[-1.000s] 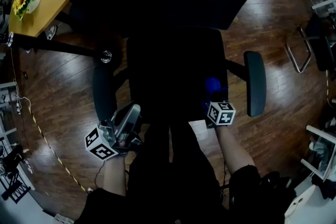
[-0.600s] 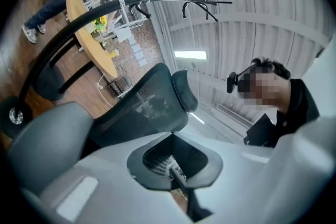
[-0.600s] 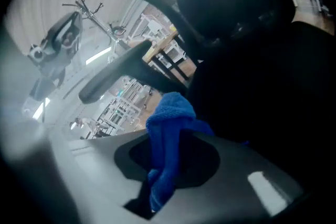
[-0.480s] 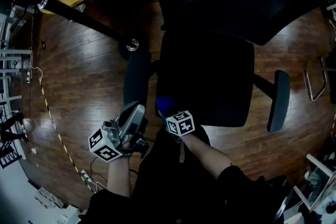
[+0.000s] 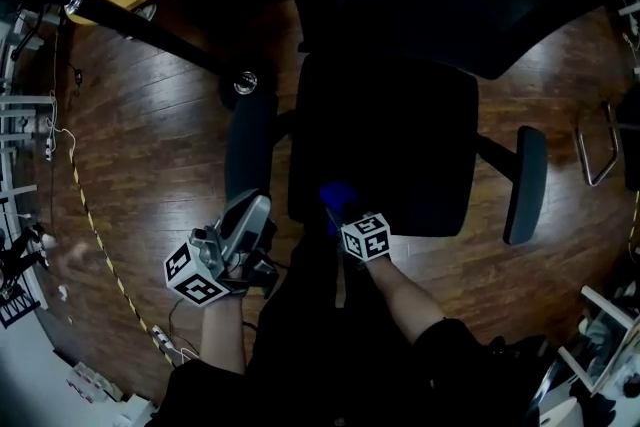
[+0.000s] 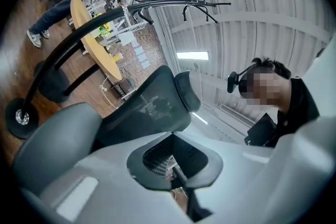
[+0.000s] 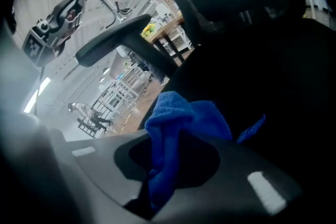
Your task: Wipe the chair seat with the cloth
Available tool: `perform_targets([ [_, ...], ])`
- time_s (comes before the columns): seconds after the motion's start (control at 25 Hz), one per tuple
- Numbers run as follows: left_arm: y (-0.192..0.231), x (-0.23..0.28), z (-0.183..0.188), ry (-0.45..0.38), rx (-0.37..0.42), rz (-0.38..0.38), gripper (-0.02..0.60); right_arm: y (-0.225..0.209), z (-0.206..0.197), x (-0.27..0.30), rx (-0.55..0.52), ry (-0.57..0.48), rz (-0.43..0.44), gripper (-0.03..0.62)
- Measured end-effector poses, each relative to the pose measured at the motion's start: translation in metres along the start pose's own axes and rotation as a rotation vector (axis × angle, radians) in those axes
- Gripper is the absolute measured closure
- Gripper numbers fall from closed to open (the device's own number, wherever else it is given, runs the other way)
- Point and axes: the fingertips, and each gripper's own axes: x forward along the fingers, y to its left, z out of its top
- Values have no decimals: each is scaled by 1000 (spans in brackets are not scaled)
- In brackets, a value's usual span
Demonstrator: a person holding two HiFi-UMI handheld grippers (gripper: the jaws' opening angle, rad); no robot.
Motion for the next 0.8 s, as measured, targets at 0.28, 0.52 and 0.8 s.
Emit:
perform_targets([
  [0.28, -11, 50, -20, 78, -20, -90, 589, -132, -16, -135, 186, -124, -281, 531],
  [0.52, -26, 83, -44, 144, -25, -139, 588, -204, -21, -237, 216, -215, -443, 531],
  [0.8, -46, 100, -47, 177, 0, -171, 589, -211, -19, -243, 287, -252, -478, 531],
])
